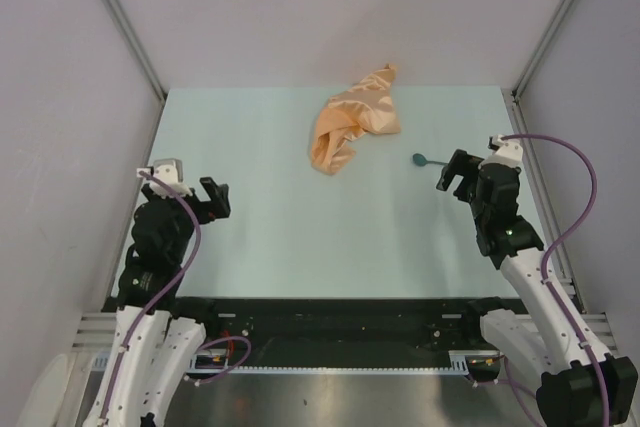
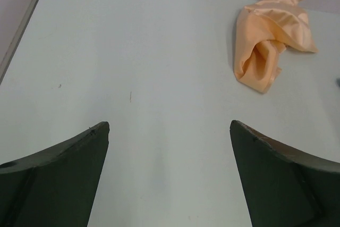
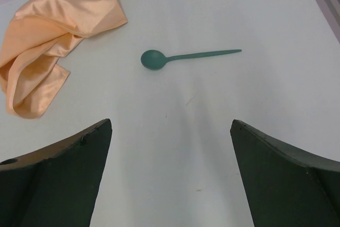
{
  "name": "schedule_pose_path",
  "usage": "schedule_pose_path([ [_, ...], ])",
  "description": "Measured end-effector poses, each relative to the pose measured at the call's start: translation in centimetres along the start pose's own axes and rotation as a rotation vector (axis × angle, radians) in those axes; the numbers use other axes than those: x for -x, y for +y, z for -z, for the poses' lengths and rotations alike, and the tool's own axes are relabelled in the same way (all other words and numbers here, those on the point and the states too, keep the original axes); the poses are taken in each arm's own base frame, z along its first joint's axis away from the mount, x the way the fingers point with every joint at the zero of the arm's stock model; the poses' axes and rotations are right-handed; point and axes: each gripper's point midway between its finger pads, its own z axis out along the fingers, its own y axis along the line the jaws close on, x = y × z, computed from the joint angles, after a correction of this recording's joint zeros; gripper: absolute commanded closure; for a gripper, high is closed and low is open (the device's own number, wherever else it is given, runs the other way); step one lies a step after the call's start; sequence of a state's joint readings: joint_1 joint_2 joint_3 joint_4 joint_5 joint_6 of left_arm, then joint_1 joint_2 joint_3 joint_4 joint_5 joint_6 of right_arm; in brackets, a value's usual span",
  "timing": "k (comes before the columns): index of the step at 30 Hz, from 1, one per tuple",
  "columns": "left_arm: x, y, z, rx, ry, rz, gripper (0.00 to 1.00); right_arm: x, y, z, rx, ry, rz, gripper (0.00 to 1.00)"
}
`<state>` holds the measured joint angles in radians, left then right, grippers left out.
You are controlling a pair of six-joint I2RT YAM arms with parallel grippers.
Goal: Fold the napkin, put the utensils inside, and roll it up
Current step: Move the napkin to the centre of the board
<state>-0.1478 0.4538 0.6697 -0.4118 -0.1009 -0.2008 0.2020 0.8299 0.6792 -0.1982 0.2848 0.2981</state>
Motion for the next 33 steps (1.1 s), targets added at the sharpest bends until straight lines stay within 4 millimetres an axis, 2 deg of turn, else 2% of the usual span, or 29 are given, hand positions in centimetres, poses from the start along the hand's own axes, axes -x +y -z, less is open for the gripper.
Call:
schedule_pose_path([
  [6, -1.3, 0.5, -1.6, 0.050, 0.084, 0.025, 0.00, 0.4, -0.4, 0.2, -0.026, 0.000, 0.004, 0.00],
  [10, -2.0, -0.7, -3.8, 0.031, 0.118, 0.082, 0.00, 0.3, -0.3, 0.1, -0.025, 0.003, -0.001, 0.00],
  [12, -2.9, -2.4, -5.5, 0.008, 0.158, 0.077, 0.00, 0.0, -0.2, -0.2, -0.021, 0.019, -0.001, 0.00],
  [14, -3.7, -5.4, -7.7, -0.034, 0.218, 0.038, 0.00, -0.7, 0.0, -0.5, -0.016, 0.045, 0.002, 0.00],
  [17, -5.2, -9.9, -12.3, -0.061, 0.298, -0.035, 0.01, -1.5, 0.2, -1.0, -0.007, 0.078, 0.004, 0.00],
  [20, -6.8, -13.1, -17.2, -0.076, 0.350, -0.066, 0.03, -2.0, 0.4, -1.2, 0.001, 0.095, -0.001, 0.00],
  [24, -9.8, -15.4, -22.6, -0.083, 0.411, -0.098, 0.11, -2.5, 0.8, -1.4, 0.021, 0.118, -0.011, 0.00],
  [27, -11.8, -16.5, -25.2, -0.095, 0.450, -0.113, 0.12, -3.2, 1.2, -1.9, 0.033, 0.145, -0.012, 0.00],
  [30, -13.4, -17.7, -27.0, -0.128, 0.482, -0.113, 0.14, -4.2, 1.3, -2.5, 0.036, 0.179, -0.006, 0.00],
  [33, -15.2, -18.4, -27.2, -0.171, 0.522, -0.106, 0.15, -5.2, 1.4, -3.1, 0.037, 0.213, 0.000, 0.00],
])
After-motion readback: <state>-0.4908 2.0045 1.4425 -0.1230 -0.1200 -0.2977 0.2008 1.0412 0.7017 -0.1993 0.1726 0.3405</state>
